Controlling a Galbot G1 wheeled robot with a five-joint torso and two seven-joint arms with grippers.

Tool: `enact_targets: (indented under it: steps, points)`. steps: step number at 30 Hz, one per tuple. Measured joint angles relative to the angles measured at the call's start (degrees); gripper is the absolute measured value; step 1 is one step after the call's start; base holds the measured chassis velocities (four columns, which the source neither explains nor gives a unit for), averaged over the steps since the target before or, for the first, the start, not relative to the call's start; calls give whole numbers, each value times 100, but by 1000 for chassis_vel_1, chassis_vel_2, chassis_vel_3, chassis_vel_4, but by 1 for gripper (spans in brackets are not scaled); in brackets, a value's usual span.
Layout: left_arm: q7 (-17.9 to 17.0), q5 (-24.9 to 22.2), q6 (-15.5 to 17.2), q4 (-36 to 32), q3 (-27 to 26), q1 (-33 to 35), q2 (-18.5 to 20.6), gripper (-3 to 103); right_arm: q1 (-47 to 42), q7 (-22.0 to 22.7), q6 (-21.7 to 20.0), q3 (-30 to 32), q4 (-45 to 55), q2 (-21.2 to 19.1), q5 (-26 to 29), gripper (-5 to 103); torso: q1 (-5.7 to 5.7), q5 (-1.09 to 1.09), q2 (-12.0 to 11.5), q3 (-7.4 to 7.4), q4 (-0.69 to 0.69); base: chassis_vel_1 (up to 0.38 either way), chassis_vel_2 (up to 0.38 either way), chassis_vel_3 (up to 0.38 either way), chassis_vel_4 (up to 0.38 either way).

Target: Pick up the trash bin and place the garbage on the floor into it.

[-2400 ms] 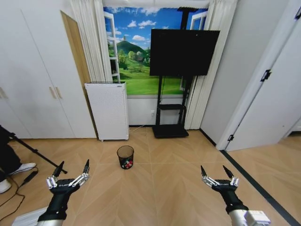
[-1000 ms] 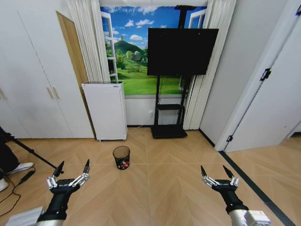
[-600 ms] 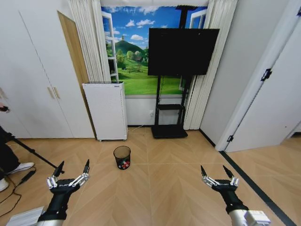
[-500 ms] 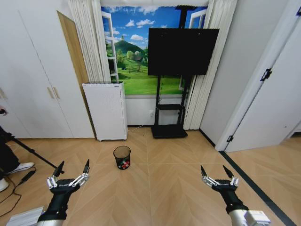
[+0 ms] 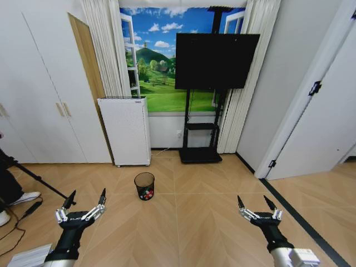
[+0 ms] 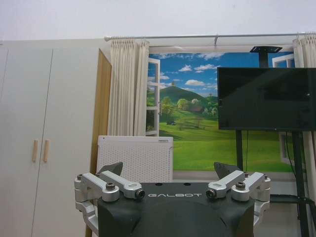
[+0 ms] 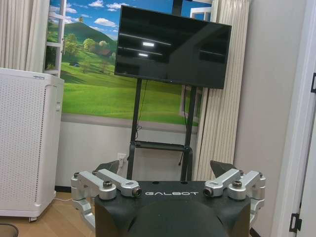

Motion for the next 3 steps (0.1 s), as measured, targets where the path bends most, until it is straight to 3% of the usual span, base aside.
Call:
enact_targets:
  steps: [3]
  points:
    - [0,0,0,0,0,0,0,100,0,0,0,0,0,0,0,100,0,0,0,0,0,0,0,0,0]
